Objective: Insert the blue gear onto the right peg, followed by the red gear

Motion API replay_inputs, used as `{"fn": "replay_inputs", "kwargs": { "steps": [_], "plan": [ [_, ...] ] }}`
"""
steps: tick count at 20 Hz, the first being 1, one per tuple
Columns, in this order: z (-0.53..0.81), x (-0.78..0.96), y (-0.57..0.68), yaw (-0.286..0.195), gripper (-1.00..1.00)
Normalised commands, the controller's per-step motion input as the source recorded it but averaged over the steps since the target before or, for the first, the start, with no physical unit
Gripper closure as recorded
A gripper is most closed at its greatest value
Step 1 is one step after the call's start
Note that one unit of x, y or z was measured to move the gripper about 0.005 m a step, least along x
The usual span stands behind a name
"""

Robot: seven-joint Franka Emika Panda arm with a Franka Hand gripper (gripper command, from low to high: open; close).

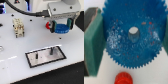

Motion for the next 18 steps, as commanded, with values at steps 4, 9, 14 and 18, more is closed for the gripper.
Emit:
{"fn": "replay_inputs", "kwargs": {
  "steps": [4, 9, 14, 18],
  "plan": [
    [0.21, 0.73, -0.33, 0.0, 1.0],
    [0.16, 0.74, -0.31, 0.0, 1.0],
    [0.04, 0.59, -0.2, 0.0, 1.0],
    [-0.04, 0.44, -0.12, 0.0, 1.0]
  ]
}}
